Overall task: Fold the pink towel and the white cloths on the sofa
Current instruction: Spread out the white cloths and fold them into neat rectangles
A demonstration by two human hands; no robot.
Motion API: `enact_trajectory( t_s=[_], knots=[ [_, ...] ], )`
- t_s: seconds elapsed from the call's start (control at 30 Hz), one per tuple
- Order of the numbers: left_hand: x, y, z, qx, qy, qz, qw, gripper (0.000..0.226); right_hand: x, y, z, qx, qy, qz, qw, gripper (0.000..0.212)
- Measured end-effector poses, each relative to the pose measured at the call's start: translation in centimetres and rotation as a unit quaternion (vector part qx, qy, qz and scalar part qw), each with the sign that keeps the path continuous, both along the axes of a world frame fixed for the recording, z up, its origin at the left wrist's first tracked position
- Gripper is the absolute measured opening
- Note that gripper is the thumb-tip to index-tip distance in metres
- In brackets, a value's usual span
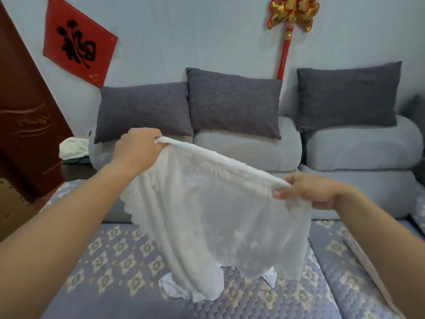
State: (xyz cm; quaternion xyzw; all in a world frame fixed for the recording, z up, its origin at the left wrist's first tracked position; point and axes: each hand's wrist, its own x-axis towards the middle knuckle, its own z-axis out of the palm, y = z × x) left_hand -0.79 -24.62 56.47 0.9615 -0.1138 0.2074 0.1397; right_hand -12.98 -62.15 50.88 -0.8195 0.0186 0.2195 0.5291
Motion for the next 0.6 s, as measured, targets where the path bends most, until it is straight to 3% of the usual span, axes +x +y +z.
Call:
enact_trajectory(
  t_s=[0.07, 0.13, 0.2, 0.3, 0.5, 0.53, 0.6],
  knots=[
    [-0.1, 0.0, -0.9, 0.043, -0.003, 0.004, 0.999, 0.027, 1.2, -1.4, 0.4, -0.128, -0.082, -0.088, 0.984, 0.013],
    [0.2, -0.1, -1.8, 0.055, 0.003, 0.003, 0.998, 0.030, 2.8, -3.3, 0.1, -0.293, -0.183, -0.252, 0.904, 0.019],
    [0.7, 0.0, -2.6, 0.055, 0.010, -0.004, 0.998, 0.035, 3.3, -4.0, 0.2, -0.304, -0.262, -0.386, 0.831, 0.020],
    [1.6, 0.4, -3.8, 0.051, 0.014, 0.004, 0.999, 0.041, 3.3, -4.4, -0.2, -0.346, -0.320, -0.389, 0.791, 0.012],
    [3.1, 3.8, -5.7, 0.075, 0.004, 0.059, 0.995, 0.037, 2.1, -6.5, -1.7, -0.462, -0.168, -0.286, 0.823, 0.021],
    [3.3, 4.3, -6.2, 0.084, 0.011, 0.068, 0.994, 0.034, 1.6, -6.2, -1.8, -0.454, -0.154, -0.272, 0.835, 0.022],
    [3.8, 5.3, -8.0, 0.104, 0.104, 0.065, 0.987, 0.029, -0.2, -5.1, -2.4, -0.323, -0.134, -0.219, 0.911, 0.018]
  ],
)
